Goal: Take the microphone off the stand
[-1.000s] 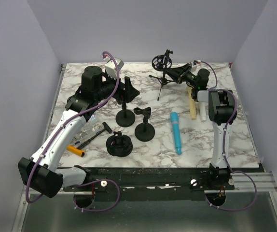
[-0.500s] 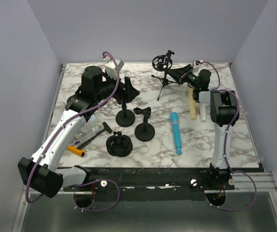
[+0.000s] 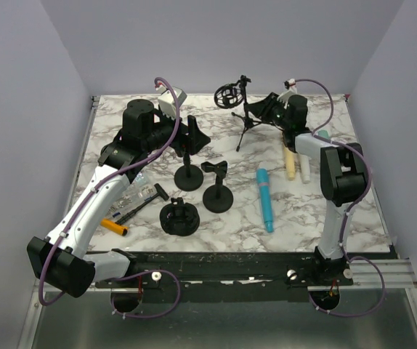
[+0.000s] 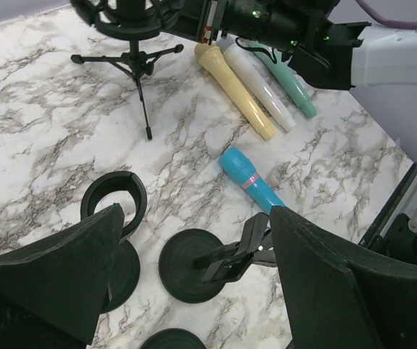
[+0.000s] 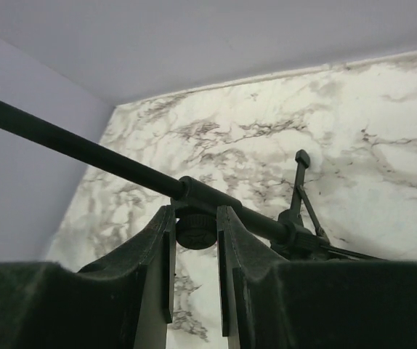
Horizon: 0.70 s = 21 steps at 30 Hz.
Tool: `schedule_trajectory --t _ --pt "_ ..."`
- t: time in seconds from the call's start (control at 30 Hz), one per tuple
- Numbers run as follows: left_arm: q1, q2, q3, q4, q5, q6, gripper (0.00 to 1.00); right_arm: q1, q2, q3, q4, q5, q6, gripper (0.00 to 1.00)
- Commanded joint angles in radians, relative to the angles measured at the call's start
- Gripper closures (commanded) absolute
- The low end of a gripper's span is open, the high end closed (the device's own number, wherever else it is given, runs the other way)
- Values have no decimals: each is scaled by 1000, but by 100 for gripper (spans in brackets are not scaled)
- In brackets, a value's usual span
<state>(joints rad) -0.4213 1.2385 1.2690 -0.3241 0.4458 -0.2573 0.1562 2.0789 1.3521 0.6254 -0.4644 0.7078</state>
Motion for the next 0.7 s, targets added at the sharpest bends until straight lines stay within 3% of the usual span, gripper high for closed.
schedule_trajectory --t 0.0,0.2,0.37,0.47,0.57,0.67 --pt "-7 3 20 0 22 9 15 69 -50 -46 -170 292 -346 100" --pt "-8 -2 21 0 22 9 15 79 -40 -69 -165 326 -367 100" --pt "-8 -1 20 0 21 9 15 43 -4 -97 -85 135 -125 100" --pt "-8 0 20 -1 20 10 15 37 16 -128 -50 107 -43 100" --pt "-8 -2 19 0 19 10 15 35 19 -152 -63 151 -86 100" --pt "-10 -4 20 0 19 10 15 36 12 -152 -137 225 -234 100"
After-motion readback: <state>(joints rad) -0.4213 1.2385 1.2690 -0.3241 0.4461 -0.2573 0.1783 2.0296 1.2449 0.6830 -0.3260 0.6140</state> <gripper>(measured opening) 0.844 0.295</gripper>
